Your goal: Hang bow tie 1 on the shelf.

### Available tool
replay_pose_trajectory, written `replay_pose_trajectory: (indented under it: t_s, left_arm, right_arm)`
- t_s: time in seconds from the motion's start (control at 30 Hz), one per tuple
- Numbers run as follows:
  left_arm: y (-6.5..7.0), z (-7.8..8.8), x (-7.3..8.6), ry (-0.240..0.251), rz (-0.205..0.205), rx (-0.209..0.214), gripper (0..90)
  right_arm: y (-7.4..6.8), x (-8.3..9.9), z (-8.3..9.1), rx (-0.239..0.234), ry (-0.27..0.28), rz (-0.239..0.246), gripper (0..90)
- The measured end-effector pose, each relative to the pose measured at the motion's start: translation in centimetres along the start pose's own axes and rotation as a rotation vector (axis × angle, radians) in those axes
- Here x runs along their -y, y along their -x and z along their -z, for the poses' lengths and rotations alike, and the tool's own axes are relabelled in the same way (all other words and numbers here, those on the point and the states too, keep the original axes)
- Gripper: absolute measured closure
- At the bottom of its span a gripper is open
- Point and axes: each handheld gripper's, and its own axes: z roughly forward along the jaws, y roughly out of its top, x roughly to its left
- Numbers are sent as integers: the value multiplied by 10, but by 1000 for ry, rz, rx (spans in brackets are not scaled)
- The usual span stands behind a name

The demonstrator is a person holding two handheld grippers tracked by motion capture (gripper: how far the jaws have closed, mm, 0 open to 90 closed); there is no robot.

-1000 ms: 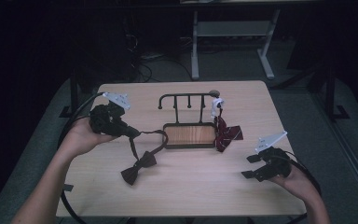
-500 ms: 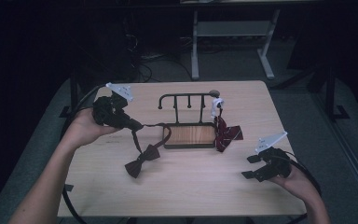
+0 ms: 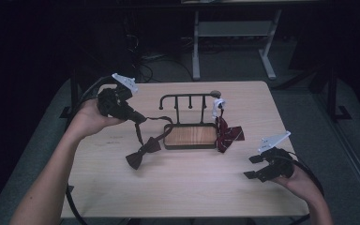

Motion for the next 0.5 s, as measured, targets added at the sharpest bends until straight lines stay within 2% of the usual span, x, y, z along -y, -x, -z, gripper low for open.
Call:
replay_pose_trajectory:
  t_s: [0.13,0.5]
  left_arm:
    - [-5,1,-7,-17,-2,-11,895]
    - [-18,0,-19,-14,13,-9,895]
  right_arm:
    - [0,0,3,3,3,0,328]
    - [-1,2,9,11,19,-2,328]
